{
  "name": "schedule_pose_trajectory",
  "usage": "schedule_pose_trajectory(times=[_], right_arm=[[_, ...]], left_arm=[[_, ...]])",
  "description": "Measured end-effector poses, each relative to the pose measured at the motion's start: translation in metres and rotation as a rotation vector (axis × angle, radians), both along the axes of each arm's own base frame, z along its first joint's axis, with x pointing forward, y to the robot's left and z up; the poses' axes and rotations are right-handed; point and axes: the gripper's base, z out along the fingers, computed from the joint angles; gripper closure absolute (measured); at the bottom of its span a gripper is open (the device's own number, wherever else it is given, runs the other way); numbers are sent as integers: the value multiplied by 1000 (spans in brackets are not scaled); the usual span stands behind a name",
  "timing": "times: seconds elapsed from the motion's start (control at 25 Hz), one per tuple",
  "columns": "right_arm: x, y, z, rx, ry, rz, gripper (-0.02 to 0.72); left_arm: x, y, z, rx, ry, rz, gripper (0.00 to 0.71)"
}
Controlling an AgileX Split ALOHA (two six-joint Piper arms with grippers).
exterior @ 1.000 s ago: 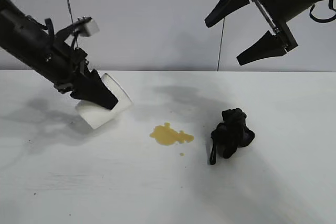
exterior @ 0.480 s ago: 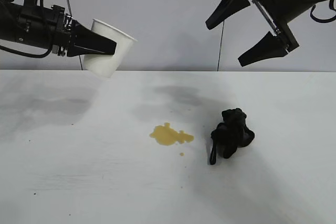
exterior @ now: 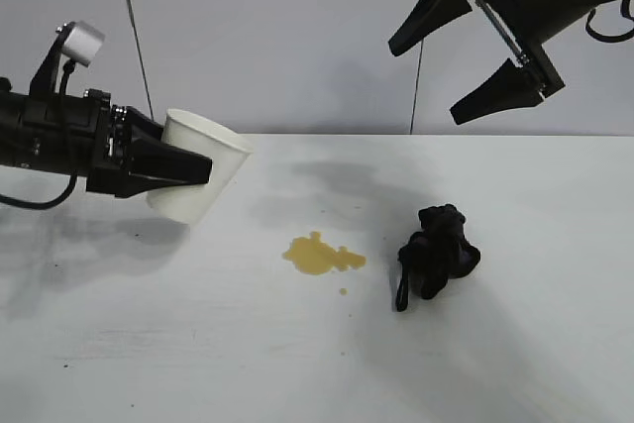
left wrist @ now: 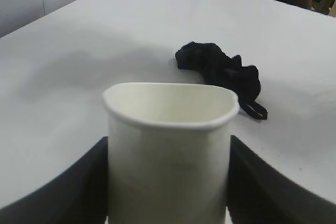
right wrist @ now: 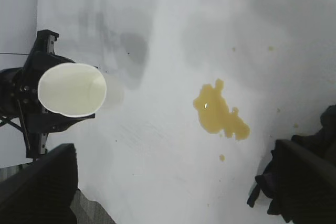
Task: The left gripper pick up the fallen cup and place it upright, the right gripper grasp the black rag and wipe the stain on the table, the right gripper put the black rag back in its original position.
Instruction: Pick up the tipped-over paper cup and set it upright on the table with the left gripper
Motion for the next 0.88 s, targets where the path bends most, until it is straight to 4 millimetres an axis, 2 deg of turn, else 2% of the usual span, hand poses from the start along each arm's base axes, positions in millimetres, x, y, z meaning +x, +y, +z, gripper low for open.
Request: schedule_pose_trajectory(times=[0.28,0.56,0.76,0.88], right_arm=[[0,0,0,0,0,-2,8],[-2,1,0,6,15,15,8],[-2,1,0,7,18,18,8],[-2,1,0,8,19,17,8]], left_arm=[[-1,0,-6,21,-39,-9,297],[12,-1,-41,-2,29,-18,297],[26,-3,-33,-32,-2,-21,297],[27,-3,-31,-37,-5,-21,297]])
